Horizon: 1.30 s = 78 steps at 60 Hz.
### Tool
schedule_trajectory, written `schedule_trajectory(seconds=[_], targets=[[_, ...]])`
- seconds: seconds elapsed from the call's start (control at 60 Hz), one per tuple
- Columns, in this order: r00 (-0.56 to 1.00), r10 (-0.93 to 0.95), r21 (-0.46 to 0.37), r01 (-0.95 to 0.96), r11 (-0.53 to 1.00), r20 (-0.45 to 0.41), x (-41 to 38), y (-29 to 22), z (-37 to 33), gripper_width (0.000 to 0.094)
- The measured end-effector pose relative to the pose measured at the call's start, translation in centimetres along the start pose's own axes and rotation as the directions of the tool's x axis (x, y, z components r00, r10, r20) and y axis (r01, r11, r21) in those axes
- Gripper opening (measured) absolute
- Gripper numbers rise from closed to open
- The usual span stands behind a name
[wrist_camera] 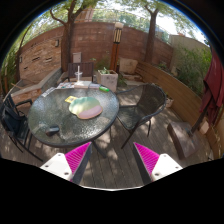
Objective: Arrange mouse
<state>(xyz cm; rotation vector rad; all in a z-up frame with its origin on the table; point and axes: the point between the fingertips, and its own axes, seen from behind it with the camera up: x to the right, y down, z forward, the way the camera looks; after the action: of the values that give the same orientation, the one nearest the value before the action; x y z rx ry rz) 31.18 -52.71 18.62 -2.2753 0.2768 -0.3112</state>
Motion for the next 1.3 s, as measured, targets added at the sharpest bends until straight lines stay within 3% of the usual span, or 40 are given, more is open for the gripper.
schedule_trajectory(seconds=[0.283, 0.45, 0.583, 0.9, 0.967, 0.983, 1.0, 1.1, 1.15, 1.267, 1.3], targets=[[0.993, -0.068, -0.091, 0.077, 0.993, 0.1, -7.7, 6.8, 1.7, 0.0863], [0.967, -0.091, -0.069, 0.11, 0.991, 0.24, -18.8, 7.7, 4.7, 0.0874], [0.951, -0.082, -0.023, 0.092, 0.995, 0.298, -26.8, 6.3, 9.1, 0.0855], [0.951, 0.012, -0.072, 0.011, 0.997, 0.308, -34.9, 3.5, 19.3, 0.0862], [0.957, 0.023, -0.071, -0.003, 0.997, 0.29, -35.3, 2.4, 20.6, 0.085], [0.973, 0.017, -0.05, -0.006, 0.999, 0.229, -37.7, 4.0, 21.1, 0.0853], [0.96, 0.031, -0.072, -0.011, 0.997, 0.279, -36.0, 2.1, 21.2, 0.0852], [0.962, 0.046, -0.074, -0.027, 0.997, 0.269, -37.5, 0.9, 22.4, 0.084], [0.967, 0.037, -0.085, -0.016, 0.996, 0.254, -37.1, 0.6, 22.5, 0.0797], [0.981, -0.008, -0.088, 0.026, 0.996, 0.192, -38.4, 0.9, 23.4, 0.0525], [0.978, -0.002, -0.094, 0.022, 0.995, 0.21, -37.8, 0.6, 23.5, 0.0516]])
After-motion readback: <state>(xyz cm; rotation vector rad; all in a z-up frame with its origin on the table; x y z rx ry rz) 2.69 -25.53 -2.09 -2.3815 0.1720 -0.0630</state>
